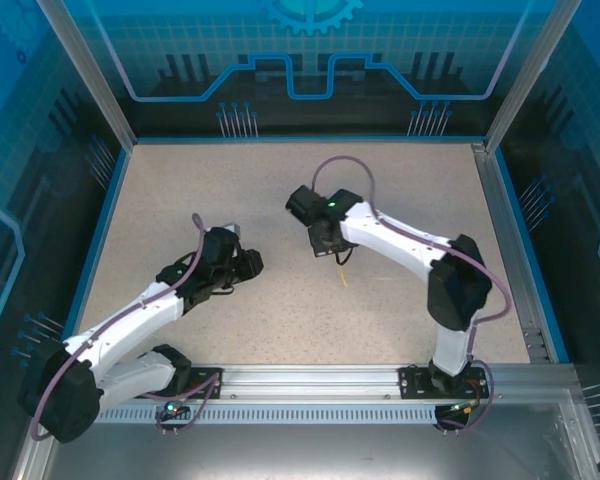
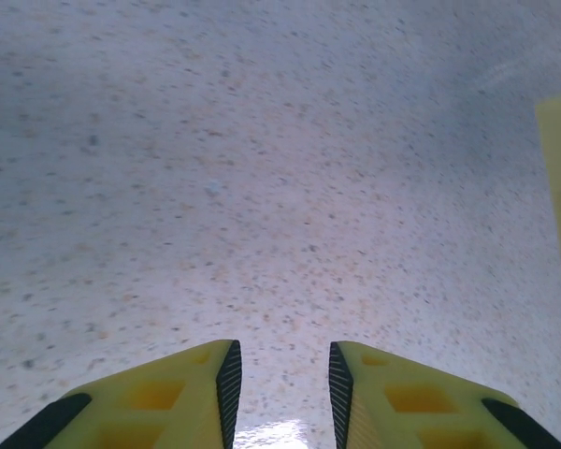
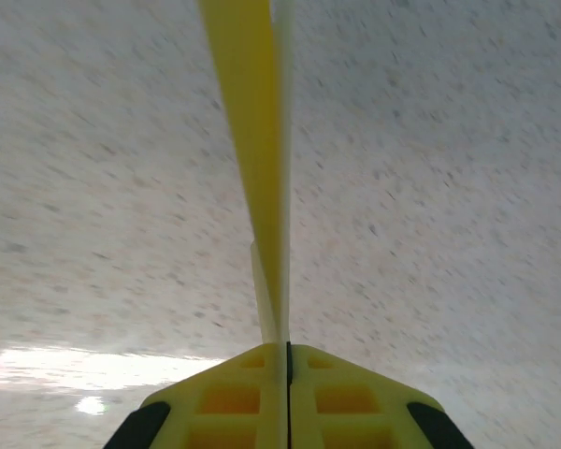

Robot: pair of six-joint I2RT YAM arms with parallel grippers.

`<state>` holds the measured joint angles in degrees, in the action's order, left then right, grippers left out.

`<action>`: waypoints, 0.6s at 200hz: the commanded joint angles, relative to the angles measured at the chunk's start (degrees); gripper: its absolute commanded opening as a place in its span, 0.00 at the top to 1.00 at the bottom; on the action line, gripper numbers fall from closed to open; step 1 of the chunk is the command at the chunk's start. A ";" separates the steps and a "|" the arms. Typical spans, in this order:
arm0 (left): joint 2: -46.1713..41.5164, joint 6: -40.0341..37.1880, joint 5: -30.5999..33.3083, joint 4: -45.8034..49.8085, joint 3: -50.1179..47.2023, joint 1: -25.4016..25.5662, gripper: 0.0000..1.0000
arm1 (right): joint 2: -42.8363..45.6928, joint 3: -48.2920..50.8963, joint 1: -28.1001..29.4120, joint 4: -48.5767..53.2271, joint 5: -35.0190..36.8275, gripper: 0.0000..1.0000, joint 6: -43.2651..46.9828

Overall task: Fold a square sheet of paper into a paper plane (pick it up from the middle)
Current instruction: Turn over the paper at the center of the table.

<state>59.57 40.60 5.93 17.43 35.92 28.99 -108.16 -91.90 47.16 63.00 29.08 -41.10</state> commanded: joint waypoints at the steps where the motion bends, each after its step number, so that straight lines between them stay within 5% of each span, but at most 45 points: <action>1: -3.34 1.93 6.56 3.12 -1.41 -0.32 0.66 | -6.55 -2.41 2.63 13.21 7.57 0.94 -4.79; 83: -7.29 2.83 8.06 6.14 -2.61 -0.80 0.62 | -22.14 -14.68 8.99 13.44 0.35 0.90 -9.70; 120: -6.92 3.03 7.21 6.98 -2.43 -1.00 0.60 | -22.50 -13.74 9.09 7.96 -6.00 0.67 -6.83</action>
<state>52.60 42.41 12.84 22.68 33.85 28.62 -129.95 -105.03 55.81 73.54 28.01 -48.75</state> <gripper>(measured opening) 0.385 0.265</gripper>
